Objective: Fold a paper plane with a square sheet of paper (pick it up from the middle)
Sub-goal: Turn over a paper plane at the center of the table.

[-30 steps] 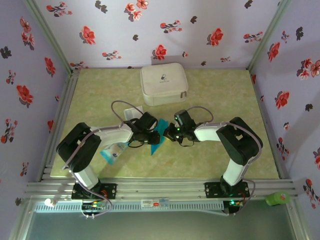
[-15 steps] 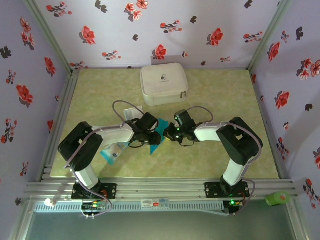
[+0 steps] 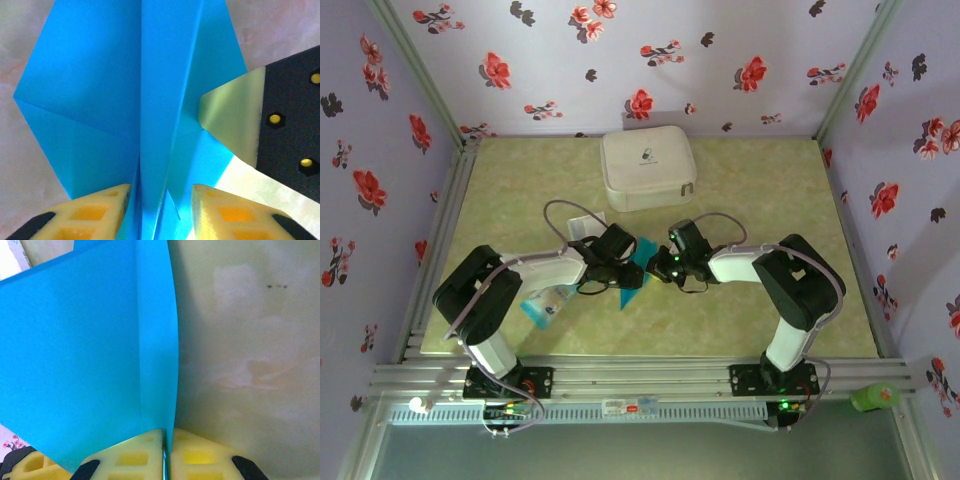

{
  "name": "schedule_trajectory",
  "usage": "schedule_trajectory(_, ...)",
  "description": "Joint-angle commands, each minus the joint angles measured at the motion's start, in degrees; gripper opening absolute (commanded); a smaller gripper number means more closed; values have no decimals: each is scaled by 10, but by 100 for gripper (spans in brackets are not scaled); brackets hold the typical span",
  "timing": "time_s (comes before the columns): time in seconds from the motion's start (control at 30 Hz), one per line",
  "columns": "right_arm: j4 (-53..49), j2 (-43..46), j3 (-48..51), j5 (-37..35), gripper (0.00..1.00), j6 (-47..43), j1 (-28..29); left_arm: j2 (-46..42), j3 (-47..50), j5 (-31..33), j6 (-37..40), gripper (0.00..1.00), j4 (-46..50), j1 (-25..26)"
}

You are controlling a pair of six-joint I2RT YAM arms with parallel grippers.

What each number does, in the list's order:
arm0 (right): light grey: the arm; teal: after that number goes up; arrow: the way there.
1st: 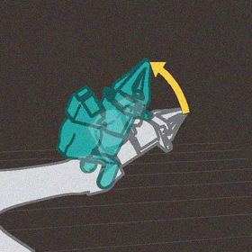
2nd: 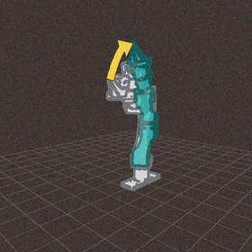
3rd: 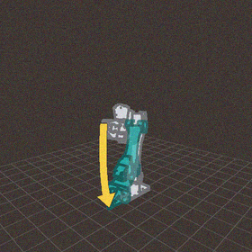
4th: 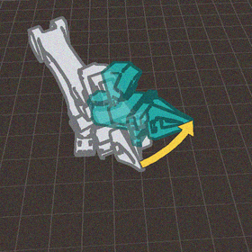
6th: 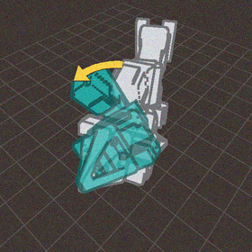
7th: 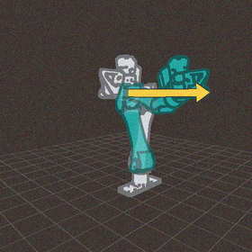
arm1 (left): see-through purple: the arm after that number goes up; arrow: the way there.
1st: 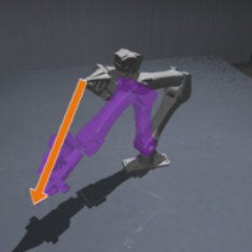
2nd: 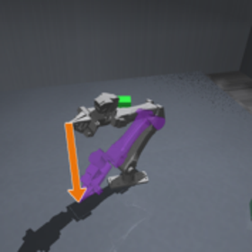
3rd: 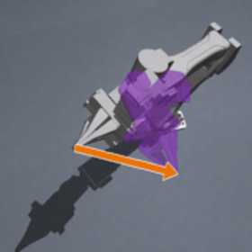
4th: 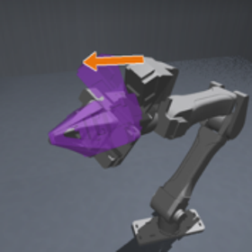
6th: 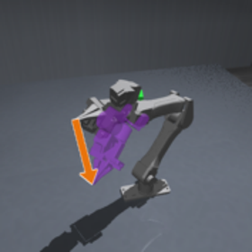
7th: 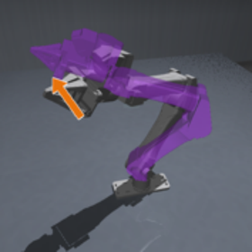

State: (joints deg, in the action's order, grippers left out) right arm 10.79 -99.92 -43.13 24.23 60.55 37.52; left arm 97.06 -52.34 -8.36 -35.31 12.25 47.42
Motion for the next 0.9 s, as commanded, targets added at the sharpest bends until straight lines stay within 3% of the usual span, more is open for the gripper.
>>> schedule_trajectory(0.0, 6, 9, -6, 1, 10, 3, 4, 13, -8, 3, 19, 33, 21, 6)
schedule_trajectory(0.67, 6, 5, -6, 0, 12, 1, 4, 28, -27, 21, 26, 14, 39, 13)
schedule_trajectory(0.87, -1, 16, -5, -2, 22, -6, 0, 34, -38, 35, 25, 10, 53, 17)
